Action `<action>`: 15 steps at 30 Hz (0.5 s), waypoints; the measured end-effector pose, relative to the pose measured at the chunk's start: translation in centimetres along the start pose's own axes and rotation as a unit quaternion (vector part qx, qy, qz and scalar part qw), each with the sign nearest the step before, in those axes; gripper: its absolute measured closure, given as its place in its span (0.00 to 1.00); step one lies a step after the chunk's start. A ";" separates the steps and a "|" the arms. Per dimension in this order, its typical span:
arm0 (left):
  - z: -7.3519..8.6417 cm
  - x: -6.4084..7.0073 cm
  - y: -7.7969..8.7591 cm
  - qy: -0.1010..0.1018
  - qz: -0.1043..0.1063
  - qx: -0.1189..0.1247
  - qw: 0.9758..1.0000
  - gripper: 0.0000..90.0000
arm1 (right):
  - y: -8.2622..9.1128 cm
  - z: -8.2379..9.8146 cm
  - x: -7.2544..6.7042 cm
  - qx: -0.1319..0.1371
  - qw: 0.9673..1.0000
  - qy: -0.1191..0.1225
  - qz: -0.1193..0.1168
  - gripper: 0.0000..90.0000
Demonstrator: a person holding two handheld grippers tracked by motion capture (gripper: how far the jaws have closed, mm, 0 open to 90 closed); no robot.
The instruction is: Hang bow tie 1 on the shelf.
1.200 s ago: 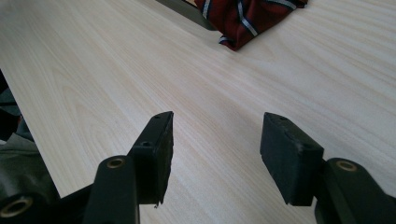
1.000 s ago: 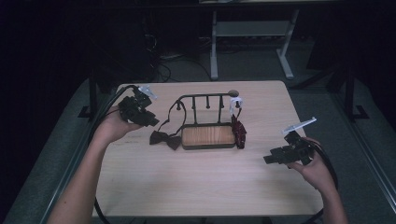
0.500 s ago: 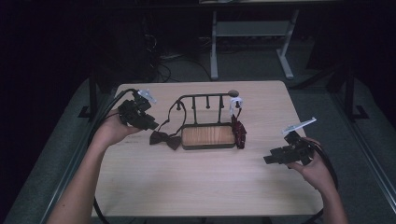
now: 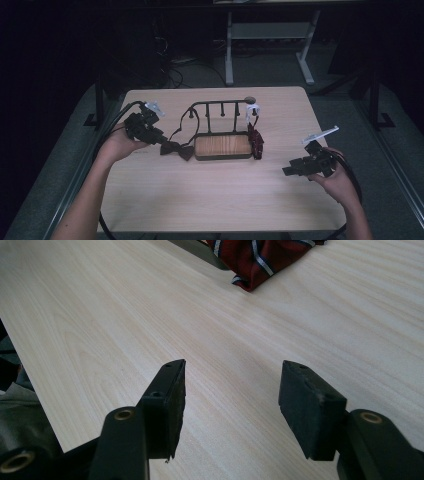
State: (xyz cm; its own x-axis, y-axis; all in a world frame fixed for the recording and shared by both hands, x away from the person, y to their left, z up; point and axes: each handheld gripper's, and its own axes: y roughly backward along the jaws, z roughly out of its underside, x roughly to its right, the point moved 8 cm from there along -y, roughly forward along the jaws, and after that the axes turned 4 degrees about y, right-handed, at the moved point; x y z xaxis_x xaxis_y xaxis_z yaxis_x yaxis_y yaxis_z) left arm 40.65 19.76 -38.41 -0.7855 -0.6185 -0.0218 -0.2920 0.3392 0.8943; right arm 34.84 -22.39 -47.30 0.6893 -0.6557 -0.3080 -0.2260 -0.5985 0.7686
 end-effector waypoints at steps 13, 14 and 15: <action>1.3 0.1 -0.8 0.005 0.009 -0.001 1.000 0.74 | 0.0 0.1 0.1 -0.002 1.000 -0.002 0.000 0.49; 1.3 0.2 -0.9 0.009 0.010 0.004 1.000 0.74 | 0.0 0.1 0.0 -0.002 1.000 -0.002 0.000 0.49; 1.5 0.2 -1.0 0.007 0.009 -0.001 1.000 0.74 | 0.0 0.1 0.0 -0.002 1.000 -0.002 0.000 0.49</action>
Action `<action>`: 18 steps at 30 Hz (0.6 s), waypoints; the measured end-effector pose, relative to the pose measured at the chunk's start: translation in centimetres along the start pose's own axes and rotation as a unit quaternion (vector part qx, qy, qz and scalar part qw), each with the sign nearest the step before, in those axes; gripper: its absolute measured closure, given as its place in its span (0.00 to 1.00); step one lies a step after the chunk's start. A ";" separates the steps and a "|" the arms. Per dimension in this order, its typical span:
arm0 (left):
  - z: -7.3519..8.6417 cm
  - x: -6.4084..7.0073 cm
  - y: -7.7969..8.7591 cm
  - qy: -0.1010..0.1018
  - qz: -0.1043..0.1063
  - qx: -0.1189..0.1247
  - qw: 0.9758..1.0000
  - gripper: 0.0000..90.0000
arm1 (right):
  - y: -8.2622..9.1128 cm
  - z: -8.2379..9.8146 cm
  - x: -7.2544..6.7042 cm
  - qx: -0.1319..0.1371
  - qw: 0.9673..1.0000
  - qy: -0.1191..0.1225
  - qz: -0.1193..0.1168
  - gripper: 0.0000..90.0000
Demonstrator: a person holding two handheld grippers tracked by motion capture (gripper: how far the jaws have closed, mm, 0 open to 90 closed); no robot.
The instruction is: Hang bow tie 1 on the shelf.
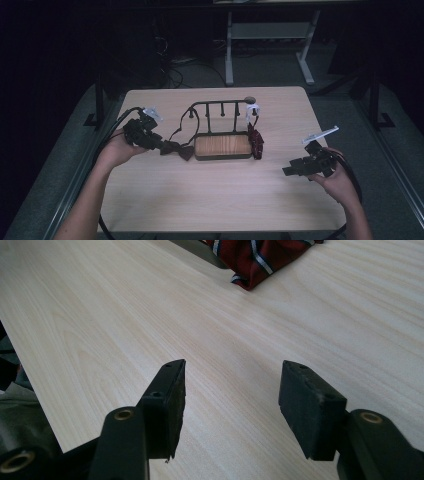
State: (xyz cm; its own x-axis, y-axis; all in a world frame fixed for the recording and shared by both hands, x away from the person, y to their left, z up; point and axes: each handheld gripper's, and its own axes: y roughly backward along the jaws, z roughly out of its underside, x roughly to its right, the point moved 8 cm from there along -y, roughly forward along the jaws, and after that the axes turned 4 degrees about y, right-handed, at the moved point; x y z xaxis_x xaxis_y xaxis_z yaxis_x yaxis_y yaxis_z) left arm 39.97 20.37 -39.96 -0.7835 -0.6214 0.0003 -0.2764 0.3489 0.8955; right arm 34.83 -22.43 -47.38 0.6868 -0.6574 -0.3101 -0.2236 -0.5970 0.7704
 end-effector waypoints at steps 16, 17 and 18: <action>1.2 0.8 -1.1 0.000 0.008 0.000 1.000 0.73 | 0.0 0.0 0.0 0.000 1.000 0.000 0.000 0.49; 1.3 0.9 -1.1 -0.001 0.008 0.001 1.000 0.73 | 0.0 0.0 0.0 0.000 1.000 0.000 0.000 0.49; 1.4 0.9 -1.2 -0.004 0.008 -0.002 1.000 0.73 | 0.0 0.0 0.0 0.000 1.000 0.000 0.001 0.49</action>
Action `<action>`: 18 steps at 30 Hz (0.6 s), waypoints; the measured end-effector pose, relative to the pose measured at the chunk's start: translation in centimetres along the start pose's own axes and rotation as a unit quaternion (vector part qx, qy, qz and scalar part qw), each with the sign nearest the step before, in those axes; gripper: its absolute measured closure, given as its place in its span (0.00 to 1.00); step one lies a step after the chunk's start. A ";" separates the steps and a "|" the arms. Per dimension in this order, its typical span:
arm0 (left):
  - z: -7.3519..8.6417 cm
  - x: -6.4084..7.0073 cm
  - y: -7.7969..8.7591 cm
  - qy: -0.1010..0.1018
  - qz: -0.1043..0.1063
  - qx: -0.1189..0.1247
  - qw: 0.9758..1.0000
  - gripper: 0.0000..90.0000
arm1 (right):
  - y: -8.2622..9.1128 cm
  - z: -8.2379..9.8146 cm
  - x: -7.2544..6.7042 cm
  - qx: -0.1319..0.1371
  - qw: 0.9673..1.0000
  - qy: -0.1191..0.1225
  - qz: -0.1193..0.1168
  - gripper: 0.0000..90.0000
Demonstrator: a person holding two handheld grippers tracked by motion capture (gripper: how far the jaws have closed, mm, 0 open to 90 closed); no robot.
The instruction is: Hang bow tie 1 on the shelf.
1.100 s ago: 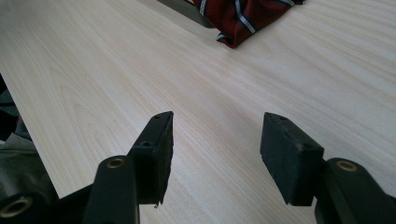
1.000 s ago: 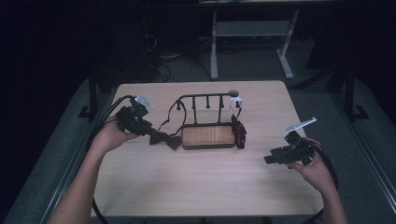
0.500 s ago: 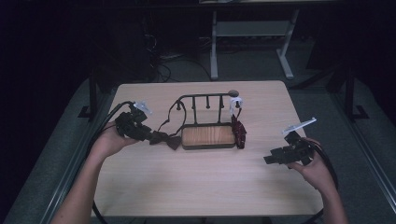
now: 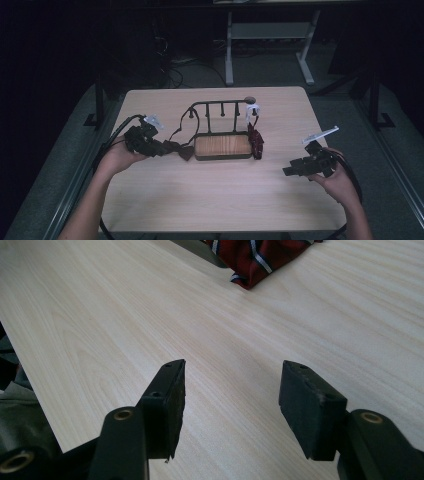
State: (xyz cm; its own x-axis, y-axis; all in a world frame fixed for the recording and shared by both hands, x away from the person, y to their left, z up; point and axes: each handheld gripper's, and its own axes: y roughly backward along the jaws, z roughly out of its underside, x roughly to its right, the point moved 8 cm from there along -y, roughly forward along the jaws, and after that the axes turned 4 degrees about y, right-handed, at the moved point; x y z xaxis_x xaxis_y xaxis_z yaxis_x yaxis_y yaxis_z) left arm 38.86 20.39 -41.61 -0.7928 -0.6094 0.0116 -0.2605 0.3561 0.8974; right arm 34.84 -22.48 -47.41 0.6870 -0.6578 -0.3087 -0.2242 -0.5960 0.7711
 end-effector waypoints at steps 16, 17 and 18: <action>1.8 0.5 -1.6 0.011 0.014 -0.002 1.000 0.71 | 0.1 0.1 0.1 -0.002 1.000 -0.003 -0.001 0.49; 1.8 0.6 -1.7 0.013 0.015 -0.002 1.000 0.71 | 0.1 0.2 0.1 -0.002 1.000 -0.003 -0.001 0.49; 1.9 0.6 -1.7 0.012 0.016 -0.002 1.000 0.71 | 0.1 0.2 0.2 -0.002 1.000 -0.003 -0.001 0.49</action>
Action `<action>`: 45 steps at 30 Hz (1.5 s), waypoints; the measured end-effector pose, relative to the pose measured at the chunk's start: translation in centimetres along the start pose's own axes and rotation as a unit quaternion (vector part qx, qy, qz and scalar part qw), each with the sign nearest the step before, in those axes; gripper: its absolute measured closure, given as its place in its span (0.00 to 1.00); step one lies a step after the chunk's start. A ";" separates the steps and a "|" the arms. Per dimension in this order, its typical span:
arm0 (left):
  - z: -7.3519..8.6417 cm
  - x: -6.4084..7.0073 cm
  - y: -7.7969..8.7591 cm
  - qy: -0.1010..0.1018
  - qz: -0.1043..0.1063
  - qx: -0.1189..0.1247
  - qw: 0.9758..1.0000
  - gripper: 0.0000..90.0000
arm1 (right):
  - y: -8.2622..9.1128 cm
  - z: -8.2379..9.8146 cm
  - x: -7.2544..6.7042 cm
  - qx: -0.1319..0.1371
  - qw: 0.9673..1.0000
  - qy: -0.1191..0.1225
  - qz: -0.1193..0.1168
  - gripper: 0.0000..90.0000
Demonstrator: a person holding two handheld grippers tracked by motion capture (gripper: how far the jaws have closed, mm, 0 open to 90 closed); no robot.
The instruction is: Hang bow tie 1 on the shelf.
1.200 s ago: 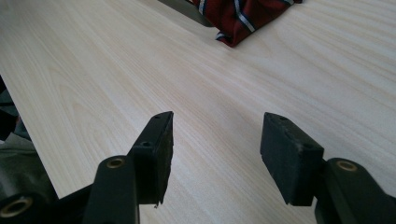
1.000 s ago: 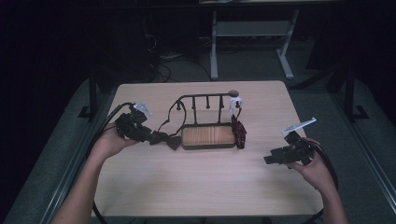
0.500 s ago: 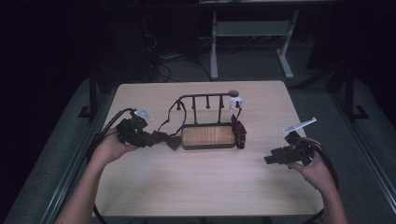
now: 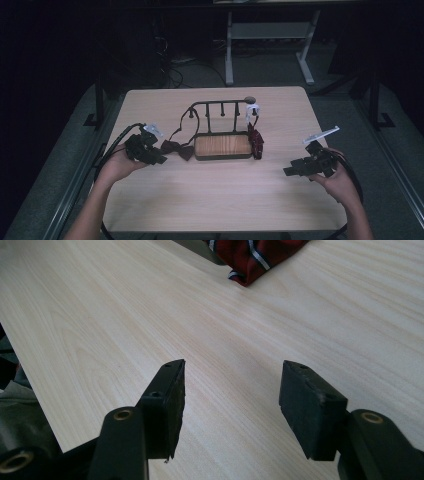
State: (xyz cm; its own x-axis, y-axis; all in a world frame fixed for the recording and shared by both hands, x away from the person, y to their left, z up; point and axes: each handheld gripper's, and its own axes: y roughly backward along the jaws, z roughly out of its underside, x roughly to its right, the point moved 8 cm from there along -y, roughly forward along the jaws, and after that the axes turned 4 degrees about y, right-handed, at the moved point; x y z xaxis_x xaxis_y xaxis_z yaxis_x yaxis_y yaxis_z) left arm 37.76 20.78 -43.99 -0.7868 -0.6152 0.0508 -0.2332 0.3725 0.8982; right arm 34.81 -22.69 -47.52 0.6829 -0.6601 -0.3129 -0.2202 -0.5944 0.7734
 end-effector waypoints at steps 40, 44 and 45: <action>3.6 1.1 -2.7 0.018 0.015 0.017 1.000 0.66 | -0.5 0.4 -0.1 -0.009 1.000 -0.005 -0.004 0.48; 3.7 1.3 -3.2 0.017 0.021 0.025 0.999 0.65 | -0.5 0.6 -0.2 -0.010 1.000 -0.005 -0.004 0.48; 3.7 1.3 -3.3 0.016 0.021 0.027 0.999 0.65 | -0.5 0.7 -0.2 -0.009 1.000 -0.005 -0.004 0.48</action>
State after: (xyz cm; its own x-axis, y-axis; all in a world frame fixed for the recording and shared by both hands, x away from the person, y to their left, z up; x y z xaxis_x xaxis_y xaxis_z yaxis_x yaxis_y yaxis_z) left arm 35.40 21.29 -48.52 -0.7776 -0.6203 0.1029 -0.2322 0.4353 0.8698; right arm 34.35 -22.57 -48.25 0.6781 -0.6593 -0.3248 -0.2019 -0.5920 0.7802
